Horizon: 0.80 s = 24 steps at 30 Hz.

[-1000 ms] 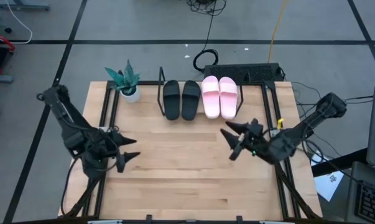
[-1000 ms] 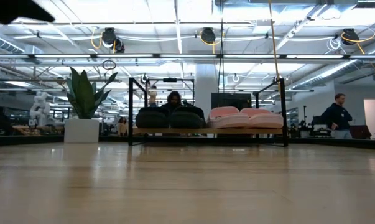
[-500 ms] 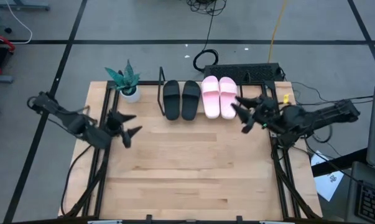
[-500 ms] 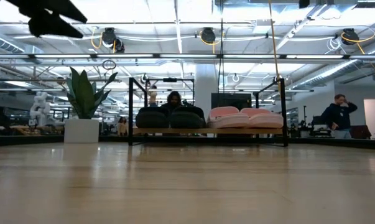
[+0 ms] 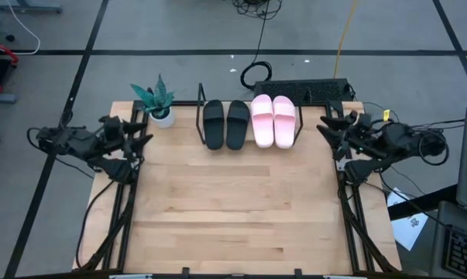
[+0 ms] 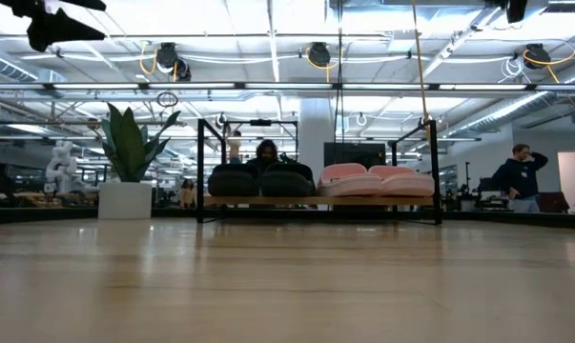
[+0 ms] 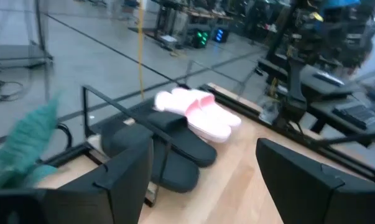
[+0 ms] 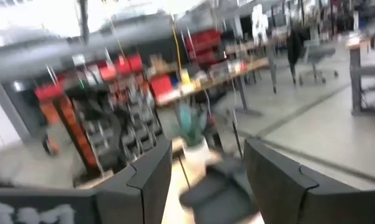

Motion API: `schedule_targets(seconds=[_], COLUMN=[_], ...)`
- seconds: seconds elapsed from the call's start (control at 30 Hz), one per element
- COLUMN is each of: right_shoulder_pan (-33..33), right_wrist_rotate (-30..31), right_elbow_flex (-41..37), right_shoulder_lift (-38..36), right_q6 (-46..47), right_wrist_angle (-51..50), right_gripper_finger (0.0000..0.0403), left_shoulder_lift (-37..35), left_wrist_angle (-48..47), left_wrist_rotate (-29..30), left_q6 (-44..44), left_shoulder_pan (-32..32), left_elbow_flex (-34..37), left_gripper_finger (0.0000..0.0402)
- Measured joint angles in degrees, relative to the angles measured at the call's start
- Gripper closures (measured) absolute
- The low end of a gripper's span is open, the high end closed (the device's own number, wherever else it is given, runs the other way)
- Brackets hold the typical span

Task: Pick and place slides into the shelf
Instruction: Return to Home Position

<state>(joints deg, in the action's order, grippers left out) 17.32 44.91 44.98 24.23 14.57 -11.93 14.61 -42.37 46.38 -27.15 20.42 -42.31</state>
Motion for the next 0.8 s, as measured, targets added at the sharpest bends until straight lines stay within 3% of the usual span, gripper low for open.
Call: schedule_targets(seconds=[0.27,0.47,0.63,0.8], right_shoulder_pan=[-0.48,-4.18,-6.09,-6.08], right_wrist_rotate=[-2.73,0.06,4.28,-5.55], right_elbow_flex=[0.01,-0.01,-0.01,-0.01], right_shoulder_lift=[0.69,0.61,0.28,0.3], right_q6=[11.41,8.44,10.11,12.47], right_wrist_angle=[-22.58,-25.98,-26.27,-26.07], right_gripper_finger=[0.0213,0.0213,0.0213,0.0213], left_shoulder_lift=[5.82,6.95,6.62,6.75], left_wrist_angle=[0.7,9.41,10.49,10.48], left_wrist_rotate=[-1.72,-1.52,-10.04,-18.18], left_q6=[-1.49,2.36,3.32,1.87], left_shoulder_pan=[-0.39,-5.68,-11.86,-13.98], left_elbow_flex=[4.01,8.5,8.99,8.99], left_gripper_finger=[0.0112,0.0112,0.0112,0.0112])
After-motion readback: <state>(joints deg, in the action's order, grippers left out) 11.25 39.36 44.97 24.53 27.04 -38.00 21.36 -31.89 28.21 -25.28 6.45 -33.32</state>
